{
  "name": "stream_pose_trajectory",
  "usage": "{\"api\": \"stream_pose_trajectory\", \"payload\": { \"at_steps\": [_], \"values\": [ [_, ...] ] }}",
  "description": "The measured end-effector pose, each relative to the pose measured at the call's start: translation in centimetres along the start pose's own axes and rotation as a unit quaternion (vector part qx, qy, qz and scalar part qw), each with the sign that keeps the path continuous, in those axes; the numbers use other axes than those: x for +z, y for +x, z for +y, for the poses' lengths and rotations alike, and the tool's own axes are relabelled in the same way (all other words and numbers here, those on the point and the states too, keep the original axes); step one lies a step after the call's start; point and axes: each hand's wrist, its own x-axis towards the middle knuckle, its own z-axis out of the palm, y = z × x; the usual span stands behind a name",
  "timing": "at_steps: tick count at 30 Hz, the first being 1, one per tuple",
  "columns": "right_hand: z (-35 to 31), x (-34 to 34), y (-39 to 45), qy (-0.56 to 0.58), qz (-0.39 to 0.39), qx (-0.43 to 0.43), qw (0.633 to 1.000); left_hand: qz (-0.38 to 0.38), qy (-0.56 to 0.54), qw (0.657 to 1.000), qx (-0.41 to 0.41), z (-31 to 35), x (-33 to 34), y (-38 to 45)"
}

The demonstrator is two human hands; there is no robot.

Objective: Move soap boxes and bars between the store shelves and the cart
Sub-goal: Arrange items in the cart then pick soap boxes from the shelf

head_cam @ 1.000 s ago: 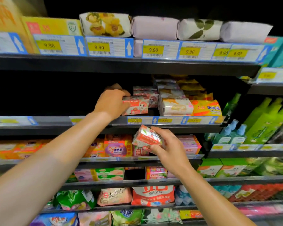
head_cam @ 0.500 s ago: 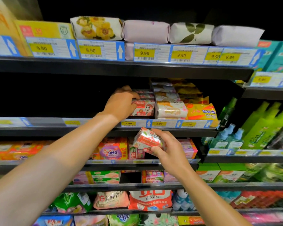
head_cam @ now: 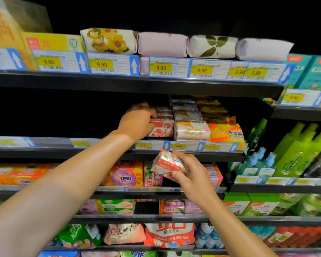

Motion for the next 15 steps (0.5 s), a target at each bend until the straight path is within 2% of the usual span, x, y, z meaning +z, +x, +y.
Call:
{"api": "stream_pose_trajectory", "payload": {
  "at_steps": [15],
  "values": [
    [0.1,-0.4,-0.3,-0.014,0.0,0.008,1.0,-0.019,0.02,0.999,-0.043,-0.1,1.2,2.3]
  ]
}}
